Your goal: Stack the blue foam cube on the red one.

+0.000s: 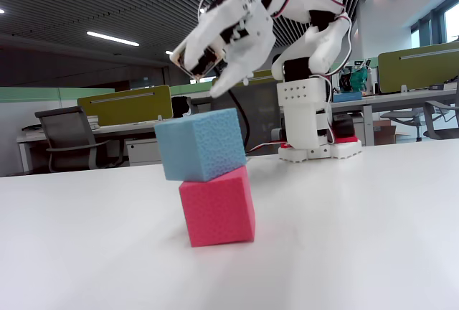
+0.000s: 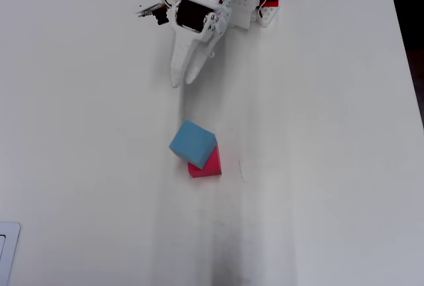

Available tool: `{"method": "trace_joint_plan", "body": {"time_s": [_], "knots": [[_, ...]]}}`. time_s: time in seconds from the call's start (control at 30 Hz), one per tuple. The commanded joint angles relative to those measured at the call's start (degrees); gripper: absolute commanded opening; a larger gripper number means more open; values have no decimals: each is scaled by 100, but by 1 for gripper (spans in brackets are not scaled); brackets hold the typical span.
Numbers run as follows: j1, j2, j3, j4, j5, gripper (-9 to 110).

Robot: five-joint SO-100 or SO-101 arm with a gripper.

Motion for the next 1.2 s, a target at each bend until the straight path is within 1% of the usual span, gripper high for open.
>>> {"method": "trace_joint_plan", "body": {"time_s": [0.0, 0.23, 0.43, 0.77, 1.17], "knots": [[-88, 316, 176, -220, -79, 14], [-396, 1995, 1485, -229, -466, 14], [-396, 2672, 1942, -35, -747, 14], [-413, 3217, 1951, 791, -861, 14], [-466, 3217, 1951, 817, -1116, 15]]}}
